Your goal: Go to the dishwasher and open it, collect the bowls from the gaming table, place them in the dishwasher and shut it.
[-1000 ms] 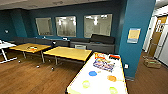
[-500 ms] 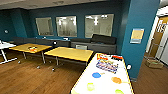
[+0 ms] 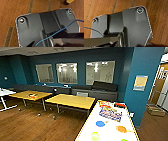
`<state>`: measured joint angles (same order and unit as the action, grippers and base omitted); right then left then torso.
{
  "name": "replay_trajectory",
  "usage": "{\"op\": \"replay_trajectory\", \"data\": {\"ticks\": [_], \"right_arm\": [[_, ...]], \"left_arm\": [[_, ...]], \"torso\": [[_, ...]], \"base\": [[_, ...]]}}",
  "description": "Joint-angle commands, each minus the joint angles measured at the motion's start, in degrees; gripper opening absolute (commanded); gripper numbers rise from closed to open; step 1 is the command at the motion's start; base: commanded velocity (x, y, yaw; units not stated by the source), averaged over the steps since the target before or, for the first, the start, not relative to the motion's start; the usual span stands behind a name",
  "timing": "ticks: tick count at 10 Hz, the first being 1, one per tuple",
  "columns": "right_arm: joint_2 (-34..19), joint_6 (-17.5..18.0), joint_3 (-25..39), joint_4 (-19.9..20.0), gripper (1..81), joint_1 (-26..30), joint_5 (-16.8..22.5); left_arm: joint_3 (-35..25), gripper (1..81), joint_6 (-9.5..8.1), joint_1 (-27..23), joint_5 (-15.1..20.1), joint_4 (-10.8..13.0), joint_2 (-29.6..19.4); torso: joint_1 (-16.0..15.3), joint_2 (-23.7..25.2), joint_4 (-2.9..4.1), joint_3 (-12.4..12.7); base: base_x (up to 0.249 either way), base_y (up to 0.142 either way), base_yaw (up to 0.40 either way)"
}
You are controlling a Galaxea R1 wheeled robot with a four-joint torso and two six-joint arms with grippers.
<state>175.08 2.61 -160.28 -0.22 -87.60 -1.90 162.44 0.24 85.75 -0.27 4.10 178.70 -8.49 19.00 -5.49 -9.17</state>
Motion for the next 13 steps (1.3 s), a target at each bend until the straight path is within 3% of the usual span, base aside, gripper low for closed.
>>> {"op": "replay_trajectory", "data": {"ticks": [1, 4, 13], "right_arm": [[-0.1, -0.1, -0.1, -0.1, 81.1, 3.1, 2.9], [-0.1, -0.1, -0.1, -0.2, 81.1, 3.1, 2.9], [0.0, -0.1, -0.1, -0.2, 81.1, 3.2, 2.9]], "left_arm": [[0.1, 81.1, 0.46, -3.1, 2.8, 0.3, 0.3], [0.1, 81.1, 0.46, -3.1, 2.8, 0.3, 0.2], [0.1, 81.1, 0.46, -3.1, 2.8, 0.5, 0.3]], "torso": [[0.0, 0.0, 0.00, 0.0], [0.0, 0.0, 0.00, 0.0], [0.0, 0.0, 0.00, 0.0]], "base": [[0.091, 0.104, 0.000], [0.091, 0.083, 0.000], [0.030, 0.000, 0.000]]}}
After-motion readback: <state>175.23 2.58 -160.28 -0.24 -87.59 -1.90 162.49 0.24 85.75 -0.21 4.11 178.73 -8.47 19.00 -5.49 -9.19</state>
